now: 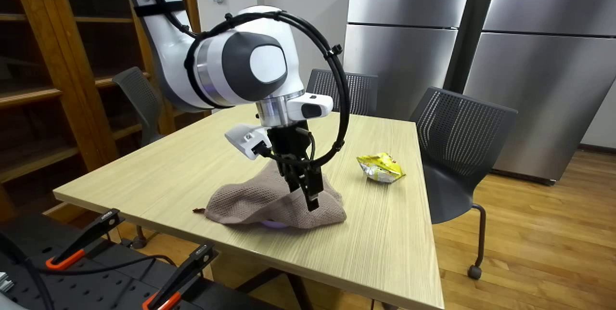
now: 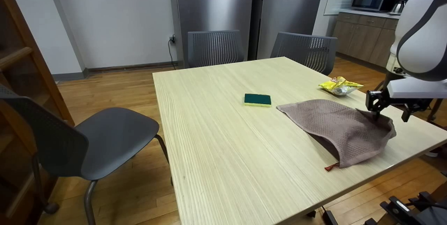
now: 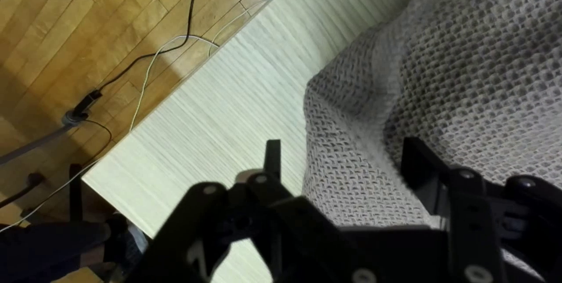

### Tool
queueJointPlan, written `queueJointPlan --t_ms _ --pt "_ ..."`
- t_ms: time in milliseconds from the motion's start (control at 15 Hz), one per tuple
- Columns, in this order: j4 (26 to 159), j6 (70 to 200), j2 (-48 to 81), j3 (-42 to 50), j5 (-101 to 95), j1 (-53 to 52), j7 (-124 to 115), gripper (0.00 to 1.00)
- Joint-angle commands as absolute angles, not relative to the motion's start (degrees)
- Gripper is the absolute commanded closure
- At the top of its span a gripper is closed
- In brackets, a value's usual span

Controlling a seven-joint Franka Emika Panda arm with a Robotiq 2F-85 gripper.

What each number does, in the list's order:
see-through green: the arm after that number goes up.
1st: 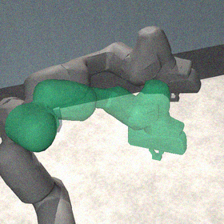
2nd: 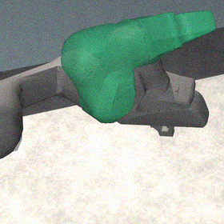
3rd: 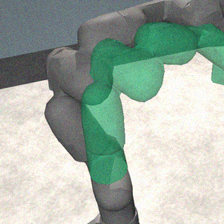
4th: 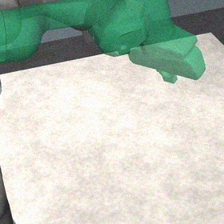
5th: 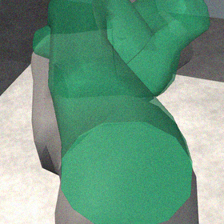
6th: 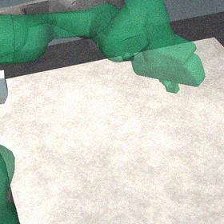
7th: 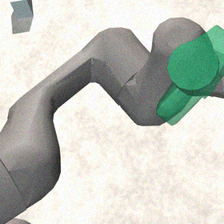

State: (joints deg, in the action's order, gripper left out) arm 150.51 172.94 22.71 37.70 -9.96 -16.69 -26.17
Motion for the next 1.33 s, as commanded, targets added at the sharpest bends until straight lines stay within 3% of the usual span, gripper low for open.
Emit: queueJointPlan --t_ms 0,67,200,267,867,1267 --pt "151.31 173.66 22.26 39.59 -8.68 -18.42 -24.48 0.00" --pt "151.32 173.65 22.24 39.88 -8.69 -18.63 -24.47 0.00" --pt "151.26 173.37 22.34 39.75 -8.38 -18.58 -24.45 0.25" --pt "151.24 173.38 22.45 39.75 -8.33 -18.68 -24.51 0.26" --pt "151.15 173.37 22.46 39.87 -8.31 -19.30 -24.50 0.97" --pt "151.38 173.30 22.51 40.43 -8.40 -19.57 -24.57 1.00"
